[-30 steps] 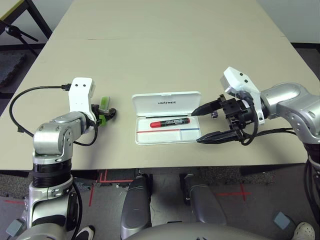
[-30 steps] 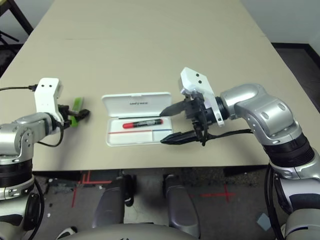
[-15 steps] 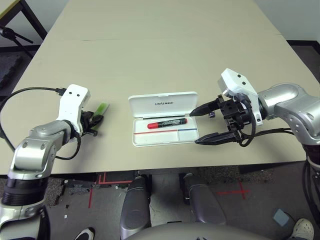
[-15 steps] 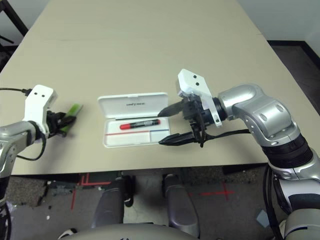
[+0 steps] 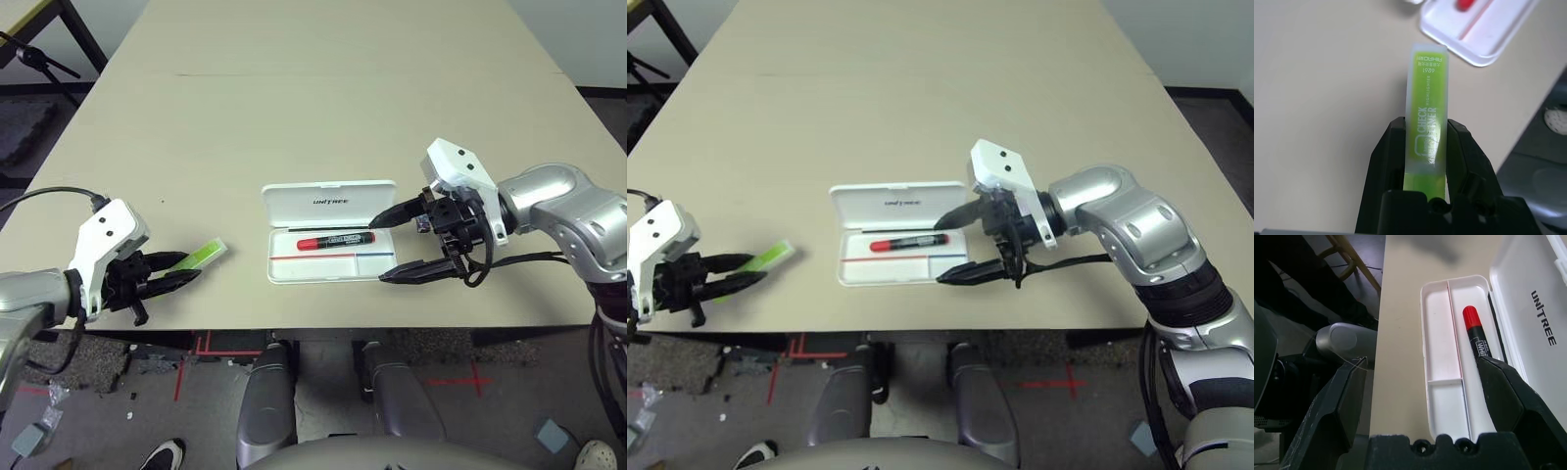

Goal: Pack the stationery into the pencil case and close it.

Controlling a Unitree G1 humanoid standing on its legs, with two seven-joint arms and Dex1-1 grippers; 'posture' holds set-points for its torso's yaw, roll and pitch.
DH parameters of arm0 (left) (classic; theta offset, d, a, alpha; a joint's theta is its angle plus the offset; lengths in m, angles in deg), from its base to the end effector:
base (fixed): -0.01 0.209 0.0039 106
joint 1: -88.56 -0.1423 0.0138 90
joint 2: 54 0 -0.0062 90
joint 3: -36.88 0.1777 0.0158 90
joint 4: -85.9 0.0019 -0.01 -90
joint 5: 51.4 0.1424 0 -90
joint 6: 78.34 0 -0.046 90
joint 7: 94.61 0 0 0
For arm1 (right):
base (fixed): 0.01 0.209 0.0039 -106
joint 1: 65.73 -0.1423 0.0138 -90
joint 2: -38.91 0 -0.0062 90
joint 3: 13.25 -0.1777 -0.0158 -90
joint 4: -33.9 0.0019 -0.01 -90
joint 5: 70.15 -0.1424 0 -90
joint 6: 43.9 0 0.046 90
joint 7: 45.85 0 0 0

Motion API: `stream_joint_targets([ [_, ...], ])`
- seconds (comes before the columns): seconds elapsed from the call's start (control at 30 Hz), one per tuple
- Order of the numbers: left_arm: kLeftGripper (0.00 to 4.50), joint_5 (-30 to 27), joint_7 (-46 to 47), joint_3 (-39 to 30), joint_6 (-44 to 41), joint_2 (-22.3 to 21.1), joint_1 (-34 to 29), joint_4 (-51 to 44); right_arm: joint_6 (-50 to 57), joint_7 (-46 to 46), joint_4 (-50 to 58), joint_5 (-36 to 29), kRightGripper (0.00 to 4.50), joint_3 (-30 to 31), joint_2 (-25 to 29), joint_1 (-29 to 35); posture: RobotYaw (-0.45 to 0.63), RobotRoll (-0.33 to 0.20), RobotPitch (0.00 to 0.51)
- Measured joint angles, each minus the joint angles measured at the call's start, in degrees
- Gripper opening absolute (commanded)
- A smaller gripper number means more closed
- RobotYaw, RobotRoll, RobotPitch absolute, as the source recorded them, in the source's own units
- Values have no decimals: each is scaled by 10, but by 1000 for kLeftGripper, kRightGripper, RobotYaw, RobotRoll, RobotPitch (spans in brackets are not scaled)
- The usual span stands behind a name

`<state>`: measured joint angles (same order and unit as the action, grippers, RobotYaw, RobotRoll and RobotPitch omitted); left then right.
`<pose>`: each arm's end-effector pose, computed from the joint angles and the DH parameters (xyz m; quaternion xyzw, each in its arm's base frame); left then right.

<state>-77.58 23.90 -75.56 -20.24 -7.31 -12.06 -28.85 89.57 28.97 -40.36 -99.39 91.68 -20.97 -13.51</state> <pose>0.1725 0.2987 0.1989 0.2300 0.2170 -0.4145 0.8533 0.2644 -0.1787 0.2251 -0.1855 0.1601 0.6954 0.6755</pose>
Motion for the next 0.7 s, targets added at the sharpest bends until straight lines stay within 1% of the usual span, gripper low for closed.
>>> stream_joint_targets([
  [0.13,1087,-19,-2,12,-24,-16,27,-51,-4,2,-2,3,4500,0,5,0,17,0,196],
  [0.2,1087,-26,4,31,-47,-29,60,-80,-6,4,-3,8,4500,1,8,1,17,0,195],
  [0.33,1087,-42,17,90,-72,-29,142,-116,-16,8,-6,18,4500,1,18,8,13,0,194],
  [0.47,1087,-40,19,177,-82,-21,221,-129,-28,13,-19,27,4500,1,28,17,-1,0,190],
  [0.57,1087,-28,20,248,-84,-1,275,-130,-37,15,-24,35,4500,1,34,26,-7,0,189],
  [0.7,1087,-12,16,308,-82,22,327,-125,-41,18,-24,38,4500,0,43,31,-18,0,190],
])
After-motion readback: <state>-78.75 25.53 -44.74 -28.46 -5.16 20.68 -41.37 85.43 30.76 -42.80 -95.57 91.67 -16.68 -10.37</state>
